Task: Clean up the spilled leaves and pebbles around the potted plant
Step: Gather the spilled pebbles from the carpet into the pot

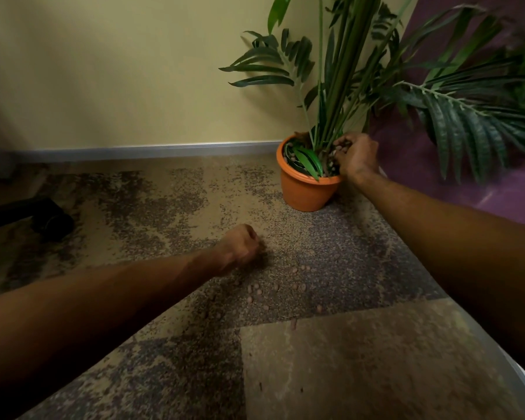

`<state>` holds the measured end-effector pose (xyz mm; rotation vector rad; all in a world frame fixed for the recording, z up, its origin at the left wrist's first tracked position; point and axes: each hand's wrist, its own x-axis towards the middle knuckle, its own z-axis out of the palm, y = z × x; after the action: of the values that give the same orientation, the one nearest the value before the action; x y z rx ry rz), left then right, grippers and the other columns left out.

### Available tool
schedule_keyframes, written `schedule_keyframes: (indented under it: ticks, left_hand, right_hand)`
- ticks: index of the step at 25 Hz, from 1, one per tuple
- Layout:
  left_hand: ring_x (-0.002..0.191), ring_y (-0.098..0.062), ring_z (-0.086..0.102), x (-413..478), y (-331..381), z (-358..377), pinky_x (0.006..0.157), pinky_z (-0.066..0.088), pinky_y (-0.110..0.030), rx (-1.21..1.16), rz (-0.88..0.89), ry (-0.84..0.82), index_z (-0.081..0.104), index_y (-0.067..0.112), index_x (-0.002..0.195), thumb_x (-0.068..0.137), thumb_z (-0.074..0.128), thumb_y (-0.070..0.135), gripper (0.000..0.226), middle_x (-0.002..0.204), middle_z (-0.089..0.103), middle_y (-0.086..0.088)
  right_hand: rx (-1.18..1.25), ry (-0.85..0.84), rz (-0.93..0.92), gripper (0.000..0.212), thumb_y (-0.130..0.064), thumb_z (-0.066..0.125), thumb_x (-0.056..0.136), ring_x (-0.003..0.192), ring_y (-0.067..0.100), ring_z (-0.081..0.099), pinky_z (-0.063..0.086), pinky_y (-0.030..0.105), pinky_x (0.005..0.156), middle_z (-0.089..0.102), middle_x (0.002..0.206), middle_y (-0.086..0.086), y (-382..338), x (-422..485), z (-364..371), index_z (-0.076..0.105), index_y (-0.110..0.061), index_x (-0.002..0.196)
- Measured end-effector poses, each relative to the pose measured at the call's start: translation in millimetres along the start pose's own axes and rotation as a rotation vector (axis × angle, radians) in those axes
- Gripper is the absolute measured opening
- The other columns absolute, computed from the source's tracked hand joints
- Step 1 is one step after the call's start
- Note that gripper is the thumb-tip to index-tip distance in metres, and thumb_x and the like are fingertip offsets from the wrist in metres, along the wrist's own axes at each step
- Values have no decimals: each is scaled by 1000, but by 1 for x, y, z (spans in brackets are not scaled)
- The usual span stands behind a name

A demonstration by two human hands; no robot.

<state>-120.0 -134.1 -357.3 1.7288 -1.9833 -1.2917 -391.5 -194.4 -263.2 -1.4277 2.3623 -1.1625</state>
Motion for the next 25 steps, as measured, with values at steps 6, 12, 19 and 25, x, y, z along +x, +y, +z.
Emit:
schedule_keyframes:
  ticks: [6,12,19,25]
  left_hand:
    - [78,-22,60,-3,3,0,69,54,-37,-40,-20,-25,71,-6,101,98,49,4,25,90,69,-14]
    - [84,-26,64,-11,7,-1,75,55,-38,26,4,-35,72,-6,104,97,48,-1,25,100,72,-19]
    - [101,-23,67,-24,8,0,81,57,-33,329,160,-44,65,7,115,96,58,9,20,117,70,-8]
    - [114,-28,59,-29,-4,5,93,52,-37,549,263,-106,52,10,136,95,64,22,44,130,60,-12]
  right_hand:
    - [-52,-7,-12,20,-4,62,99,95,13,67,46,16,75,77,109,8,1,1,-2,80,-9,106]
    - [-21,-5,-13,25,2,59,97,101,18,71,58,24,88,77,111,9,0,1,-9,80,-11,102]
    - [-144,-124,-178,19,-4,61,94,92,17,67,58,34,81,74,103,6,6,-25,-32,75,-14,101]
    - [-317,-438,-391,13,-4,58,91,89,22,62,51,33,75,66,101,7,37,-86,-27,68,-12,94]
